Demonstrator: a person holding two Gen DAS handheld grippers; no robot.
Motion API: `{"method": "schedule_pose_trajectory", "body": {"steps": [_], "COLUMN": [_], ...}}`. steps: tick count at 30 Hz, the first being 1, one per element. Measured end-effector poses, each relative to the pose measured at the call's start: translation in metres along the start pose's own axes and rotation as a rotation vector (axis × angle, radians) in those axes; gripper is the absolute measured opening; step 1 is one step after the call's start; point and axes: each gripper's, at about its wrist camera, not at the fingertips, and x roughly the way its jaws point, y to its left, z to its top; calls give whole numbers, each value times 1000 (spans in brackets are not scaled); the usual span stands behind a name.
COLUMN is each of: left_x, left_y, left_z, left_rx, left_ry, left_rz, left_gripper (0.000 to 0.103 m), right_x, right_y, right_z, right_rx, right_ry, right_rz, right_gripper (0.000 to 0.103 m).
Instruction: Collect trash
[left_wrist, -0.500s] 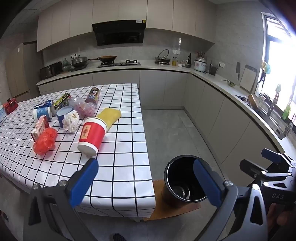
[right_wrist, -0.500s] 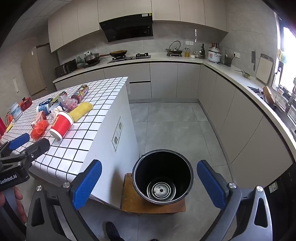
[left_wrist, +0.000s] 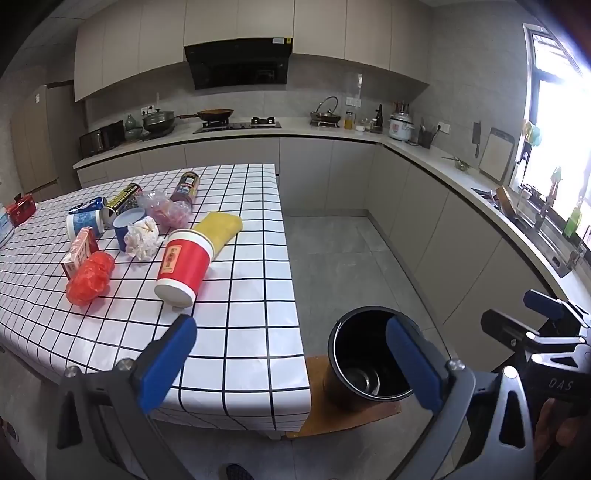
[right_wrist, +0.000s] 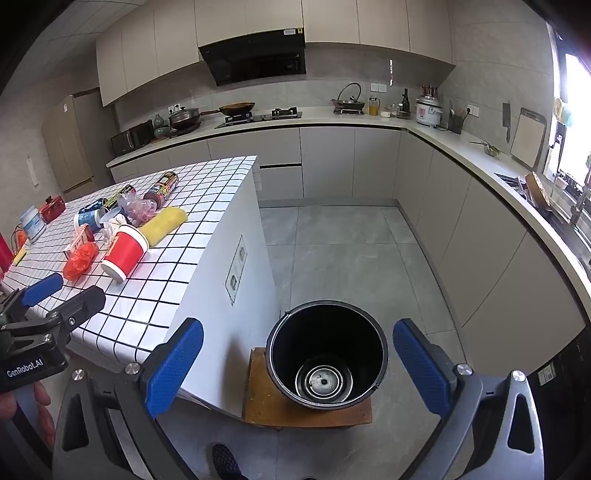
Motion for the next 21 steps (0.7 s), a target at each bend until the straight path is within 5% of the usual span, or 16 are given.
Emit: {"method": "schedule_pose_trajectory", "body": {"steps": [21], "left_x": [0], "left_y": [-2], "left_z": [4], "left_rx": [6], "left_ry": [2], "left_rz": [9], "left_gripper": [103], "right_x": [2], "right_y": [-2], "right_z": [4], "right_rx": [10], "right_ry": [-11], "right_rz": [4], "right_gripper": [103]}}
